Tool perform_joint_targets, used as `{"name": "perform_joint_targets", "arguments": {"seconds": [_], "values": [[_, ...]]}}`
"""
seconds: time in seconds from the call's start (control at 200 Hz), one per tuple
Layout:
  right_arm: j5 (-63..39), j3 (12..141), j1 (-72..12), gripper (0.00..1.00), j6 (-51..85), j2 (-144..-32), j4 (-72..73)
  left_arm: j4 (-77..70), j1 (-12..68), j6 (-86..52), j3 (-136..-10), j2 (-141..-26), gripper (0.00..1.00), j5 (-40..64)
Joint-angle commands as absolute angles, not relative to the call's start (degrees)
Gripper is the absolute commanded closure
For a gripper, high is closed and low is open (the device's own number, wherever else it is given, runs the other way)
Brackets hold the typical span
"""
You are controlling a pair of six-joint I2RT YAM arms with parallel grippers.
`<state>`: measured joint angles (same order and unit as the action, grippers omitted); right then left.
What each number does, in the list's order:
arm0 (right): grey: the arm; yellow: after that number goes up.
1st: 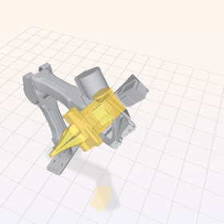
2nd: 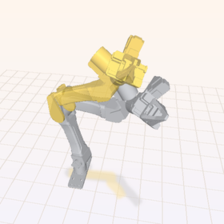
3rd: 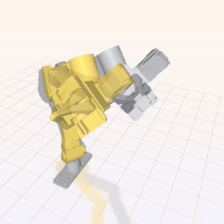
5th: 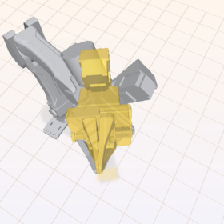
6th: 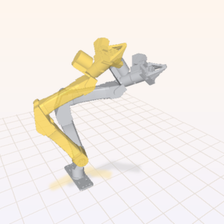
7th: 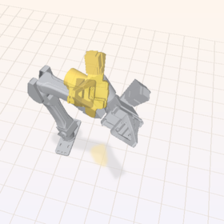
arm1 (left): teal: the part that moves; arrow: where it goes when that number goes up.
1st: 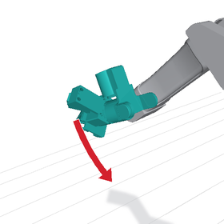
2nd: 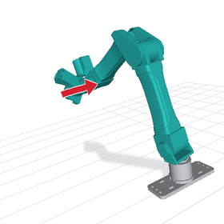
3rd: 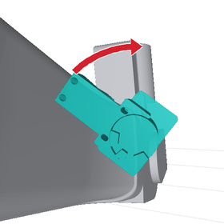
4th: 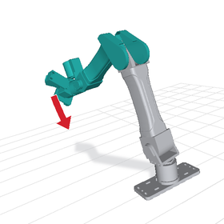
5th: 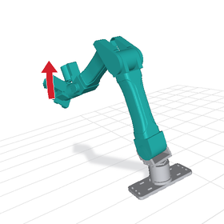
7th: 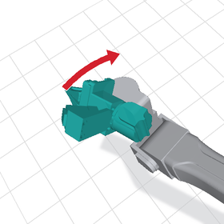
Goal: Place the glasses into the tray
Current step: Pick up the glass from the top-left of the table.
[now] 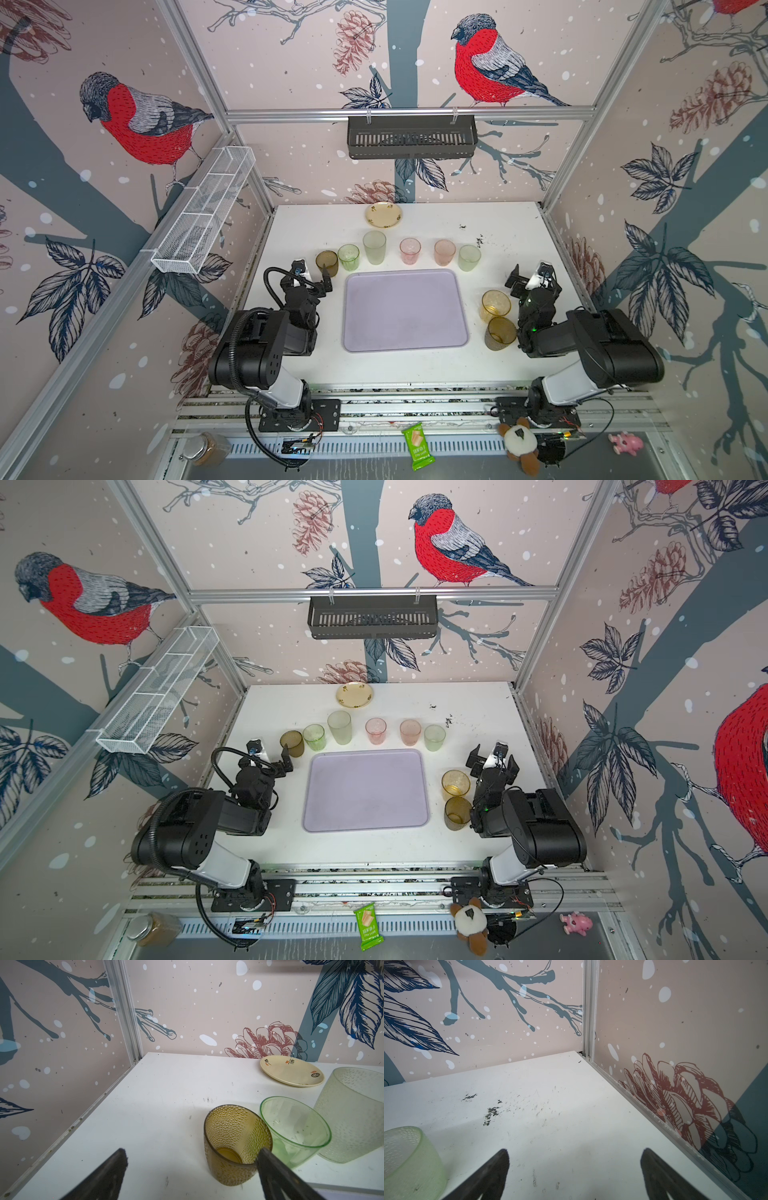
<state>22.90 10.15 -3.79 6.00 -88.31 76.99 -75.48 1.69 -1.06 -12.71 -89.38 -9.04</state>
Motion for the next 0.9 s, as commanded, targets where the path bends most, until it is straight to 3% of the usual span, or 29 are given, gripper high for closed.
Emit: {"name": "perform_joint_targets", "arguments": {"seconds": [0.0,0.54,0.655,0.896], "values": [[23.55,10.35,-3.87,0.01,5.89,-88.42,79.02,-76.52,1.71,-0.18,-12.66,-89.37,0.02,-8.66],[24.90,10.27,-4.35,0.01,6.12,-86.13,76.69,-76.23,1.68,-1.49,-11.31,-85.85,0.02,-12.08],[28.45,10.03,-7.27,0.01,2.61,-84.00,77.23,-62.29,1.74,-2.22,-14.87,-79.45,0.02,-13.85],[36.72,22.81,-11.42,0.01,6.02,-69.67,46.94,-35.55,1.75,-8.26,-22.77,-67.47,0.02,-15.14]]}}
